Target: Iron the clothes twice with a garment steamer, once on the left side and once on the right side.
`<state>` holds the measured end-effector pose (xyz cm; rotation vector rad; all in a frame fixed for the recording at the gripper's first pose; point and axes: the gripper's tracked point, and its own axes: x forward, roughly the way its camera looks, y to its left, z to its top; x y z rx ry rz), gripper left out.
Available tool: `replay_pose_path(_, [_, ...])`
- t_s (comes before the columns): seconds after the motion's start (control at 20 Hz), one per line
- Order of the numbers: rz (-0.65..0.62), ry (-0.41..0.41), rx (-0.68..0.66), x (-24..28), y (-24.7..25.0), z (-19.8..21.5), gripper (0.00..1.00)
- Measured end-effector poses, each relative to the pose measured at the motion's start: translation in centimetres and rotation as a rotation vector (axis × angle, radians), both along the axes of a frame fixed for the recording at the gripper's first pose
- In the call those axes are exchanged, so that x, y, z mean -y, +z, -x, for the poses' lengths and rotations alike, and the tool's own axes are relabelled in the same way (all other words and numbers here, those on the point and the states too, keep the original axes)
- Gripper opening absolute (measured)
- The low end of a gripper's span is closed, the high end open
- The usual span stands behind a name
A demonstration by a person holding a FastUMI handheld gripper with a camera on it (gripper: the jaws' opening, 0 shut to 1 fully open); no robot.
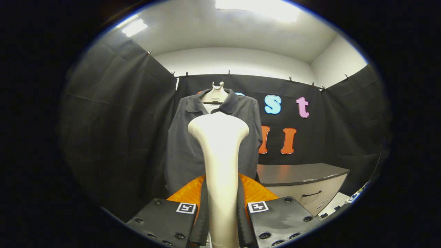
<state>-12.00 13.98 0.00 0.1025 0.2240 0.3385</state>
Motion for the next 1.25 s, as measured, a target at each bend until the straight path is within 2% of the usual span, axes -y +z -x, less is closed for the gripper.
replay_pose_path(0.5, [0.014, -0.086, -0.018, 5.3, -0.5, -2.3, 0.41])
replay_pose_path(1.0, [0.015, -0.090, -0.023, 4.9, 0.5, -1.8, 0.41])
replay_pose_path(1.25, [0.001, -0.060, -0.019, 3.8, 1.3, -1.4, 0.41])
